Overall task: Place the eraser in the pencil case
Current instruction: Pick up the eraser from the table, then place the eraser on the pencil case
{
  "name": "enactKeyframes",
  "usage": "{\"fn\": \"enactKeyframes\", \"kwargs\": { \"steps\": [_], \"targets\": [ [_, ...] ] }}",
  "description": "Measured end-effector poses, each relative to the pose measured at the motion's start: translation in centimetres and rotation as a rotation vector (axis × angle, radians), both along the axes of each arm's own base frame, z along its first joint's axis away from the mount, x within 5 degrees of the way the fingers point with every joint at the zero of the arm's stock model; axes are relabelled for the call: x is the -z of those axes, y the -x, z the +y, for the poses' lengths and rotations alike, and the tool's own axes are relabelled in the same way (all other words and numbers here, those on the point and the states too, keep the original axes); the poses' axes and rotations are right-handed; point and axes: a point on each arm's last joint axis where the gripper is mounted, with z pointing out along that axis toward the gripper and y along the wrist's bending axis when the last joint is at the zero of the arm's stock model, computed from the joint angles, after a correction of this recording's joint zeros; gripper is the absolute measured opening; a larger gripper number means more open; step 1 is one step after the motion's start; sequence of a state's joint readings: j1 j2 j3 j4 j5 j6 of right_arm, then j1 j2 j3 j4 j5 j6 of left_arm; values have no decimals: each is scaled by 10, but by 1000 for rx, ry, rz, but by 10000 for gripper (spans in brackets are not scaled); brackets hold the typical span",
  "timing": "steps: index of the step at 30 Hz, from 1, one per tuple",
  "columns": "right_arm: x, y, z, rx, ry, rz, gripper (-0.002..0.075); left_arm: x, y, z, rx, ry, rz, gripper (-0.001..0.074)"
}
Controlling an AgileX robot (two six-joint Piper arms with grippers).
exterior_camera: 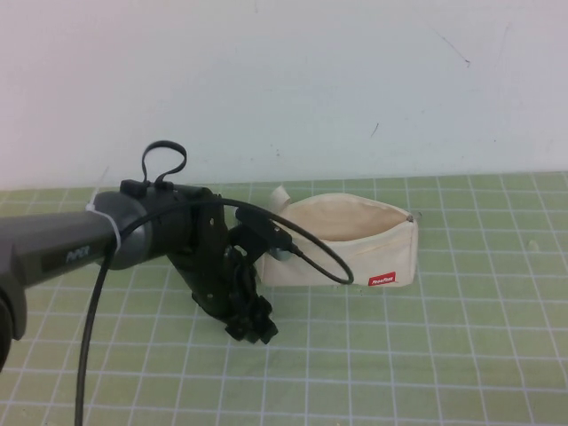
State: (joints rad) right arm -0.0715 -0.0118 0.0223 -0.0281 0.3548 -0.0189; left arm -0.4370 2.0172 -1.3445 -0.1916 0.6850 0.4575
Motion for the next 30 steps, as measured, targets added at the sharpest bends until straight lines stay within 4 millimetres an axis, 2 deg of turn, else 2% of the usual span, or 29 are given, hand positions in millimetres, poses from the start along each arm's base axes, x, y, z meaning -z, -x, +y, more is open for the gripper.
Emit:
{"fn": "enactKeyframes", "kwargs": {
  "steps": [4, 7, 13, 16, 20, 26, 27, 30],
  "targets": [
    [0, 0, 0, 0, 0, 0, -1, 1, -2, 0, 11, -3, -16, 314],
    [0, 0, 0, 0, 0, 0, -1, 1, -3, 0, 9, -3, -22, 199],
    [0, 0, 0, 0, 0, 0, -1, -7, 3, -3, -17, 21, 64, 188],
    [0, 0, 0, 0, 0, 0, -1, -30, 5, -7, -20, 64, 91, 188],
    [0, 0, 0, 0, 0, 0, -1, -83, 13, -21, 34, 153, 73, 188],
    [0, 0, 0, 0, 0, 0, -1, -159, 17, -63, 138, 311, -178, 188],
    [0, 0, 0, 0, 0, 0, -1, -167, 16, -71, 151, 329, -225, 188],
    [0, 0, 0, 0, 0, 0, -1, -172, 7, -87, 160, 333, -302, 188]
  ]
}}
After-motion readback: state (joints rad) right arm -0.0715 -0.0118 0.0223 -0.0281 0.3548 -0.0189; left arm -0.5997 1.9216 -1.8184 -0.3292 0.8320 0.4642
